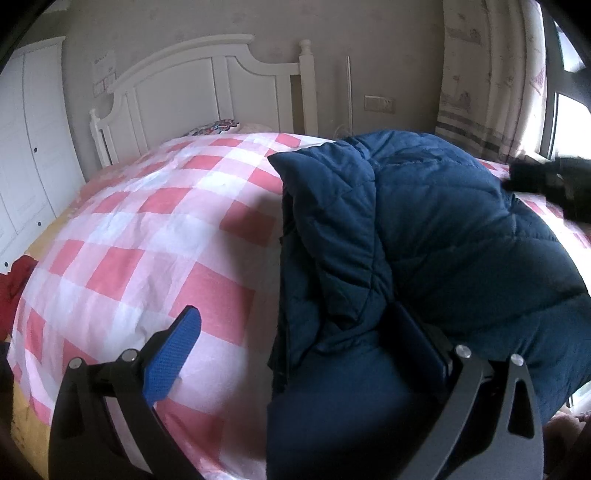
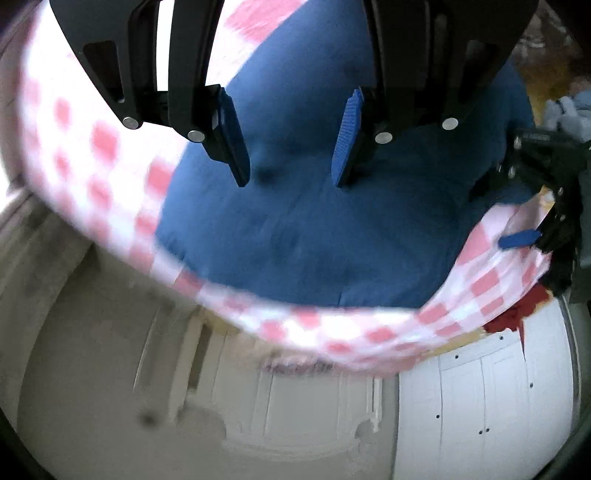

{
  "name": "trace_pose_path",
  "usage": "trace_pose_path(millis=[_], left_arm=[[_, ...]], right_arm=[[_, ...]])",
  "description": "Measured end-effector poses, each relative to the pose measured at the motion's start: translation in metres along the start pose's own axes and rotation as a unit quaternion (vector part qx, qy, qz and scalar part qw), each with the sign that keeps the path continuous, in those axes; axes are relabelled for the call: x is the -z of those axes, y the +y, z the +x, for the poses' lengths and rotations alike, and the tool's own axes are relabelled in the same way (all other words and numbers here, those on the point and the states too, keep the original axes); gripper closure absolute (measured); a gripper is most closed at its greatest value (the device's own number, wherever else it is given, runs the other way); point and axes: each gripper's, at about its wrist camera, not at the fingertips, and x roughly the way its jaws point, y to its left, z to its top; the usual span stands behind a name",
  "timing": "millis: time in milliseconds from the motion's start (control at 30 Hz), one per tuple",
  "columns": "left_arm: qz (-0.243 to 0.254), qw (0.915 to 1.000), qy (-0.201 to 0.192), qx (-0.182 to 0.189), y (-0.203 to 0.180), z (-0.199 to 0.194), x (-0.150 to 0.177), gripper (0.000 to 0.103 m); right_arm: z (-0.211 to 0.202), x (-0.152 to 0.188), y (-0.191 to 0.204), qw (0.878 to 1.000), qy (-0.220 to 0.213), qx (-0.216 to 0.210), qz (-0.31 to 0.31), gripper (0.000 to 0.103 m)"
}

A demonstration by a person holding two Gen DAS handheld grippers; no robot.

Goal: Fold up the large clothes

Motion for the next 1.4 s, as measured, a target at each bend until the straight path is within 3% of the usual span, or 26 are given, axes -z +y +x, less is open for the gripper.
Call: trace_pose_path(millis=[100,167,200,233,367,400,433,467,500,600,633,700,767,833,900,967,1067,1100,1200,1267,1333,1400], left_arm=[[-0.001,1.0000,0.000,0.000,0.000,0.000,0.000,0.002],[-0.001,1.0000,0.000,0.001,0.000,0.000,0.000,0.002],[-0.003,1.0000,-0.001,0.002,0.000,-0.001,0.000,0.002],[-0.007,1.0000,0.001,0.003,0.001,-0.001,0.000,0.002],[-0.010,0.9998,0.004,0.014,0.002,0.000,0.000,0.002],[-0.008,0.9999,0.004,0.013,0.002,-0.001,0.000,0.002],[-0.006,0.9999,0.004,0.012,0.001,-0.001,-0.001,0.002],[-0.005,0.9999,0.004,0.011,0.001,-0.001,-0.001,0.002],[-0.005,0.9999,0.004,0.010,0.001,-0.002,-0.001,0.002],[-0.011,0.9995,0.017,0.024,0.004,-0.003,-0.004,0.002],[-0.024,0.9980,0.029,0.050,0.010,-0.004,-0.009,0.002],[-0.068,0.9874,0.050,0.134,0.027,-0.004,-0.014,0.002],[-0.149,0.9566,0.083,0.236,0.051,0.007,-0.019,0.002],[-0.179,0.9423,0.118,0.257,0.058,0.023,-0.021,0.002],[-0.170,0.9340,0.158,0.271,0.050,0.043,-0.020,0.002],[-0.180,0.9218,0.172,0.297,0.047,0.059,-0.018,0.002],[-0.177,0.9112,0.185,0.323,0.050,0.066,-0.019,0.002],[-0.176,0.9082,0.187,0.331,0.050,0.068,-0.018,0.002],[-0.153,0.9078,0.177,0.348,0.046,0.063,-0.024,0.018],[-0.142,0.9173,0.149,0.341,0.037,0.053,-0.038,0.030],[-0.125,0.9265,0.123,0.333,0.018,0.050,-0.054,0.035],[-0.121,0.9269,0.113,0.337,-0.010,0.061,-0.073,0.037]], right_arm=[[0.018,-0.017,-0.016,0.999,0.003,0.005,0.032,0.054],[0.048,-0.017,-0.022,0.998,0.039,0.005,0.042,0.053],[0.072,-0.010,-0.022,0.996,0.072,-0.015,0.050,0.051],[0.079,-0.005,-0.023,0.996,0.067,-0.024,0.058,0.051],[0.072,-0.006,-0.025,0.994,0.068,-0.025,0.084,0.050],[0.063,-0.006,-0.029,0.992,0.065,-0.038,0.098,0.047],[0.051,-0.004,-0.035,0.989,0.054,-0.062,0.121,0.035],[0.043,-0.002,-0.041,0.986,0.047,-0.078,0.137,0.010],[0.029,0.003,-0.047,0.983,0.030,-0.093,0.159,0.004],[-0.003,0.023,-0.057,0.973,0.010,-0.119,0.197,0.004],[-0.011,0.034,-0.058,0.968,0.013,-0.134,0.211,0.004],[-0.017,0.061,-0.059,0.954,0.037,-0.171,0.245,0.004],[-0.012,0.082,-0.058,0.938,0.068,-0.206,0.269,0.004],[0.004,0.104,-0.051,0.915,0.106,-0.251,0.298,0.004],[0.019,0.115,-0.047,0.889,0.103,-0.297,0.332,0.004],[0.036,0.116,-0.042,0.872,0.100,-0.332,0.346,0.004],[0.041,0.109,-0.033,0.882,0.080,-0.330,0.327,0.004],[0.038,0.106,-0.031,0.887,0.067,-0.327,0.319,0.009],[0.015,0.094,-0.019,0.926,0.023,-0.277,0.257,0.025],[0.006,0.088,-0.023,0.936,-0.008,-0.251,0.248,0.028],[-0.001,0.083,-0.039,0.945,-0.040,-0.210,0.246,0.031],[-0.003,0.079,-0.064,0.952,-0.057,-0.173,0.245,0.032]])
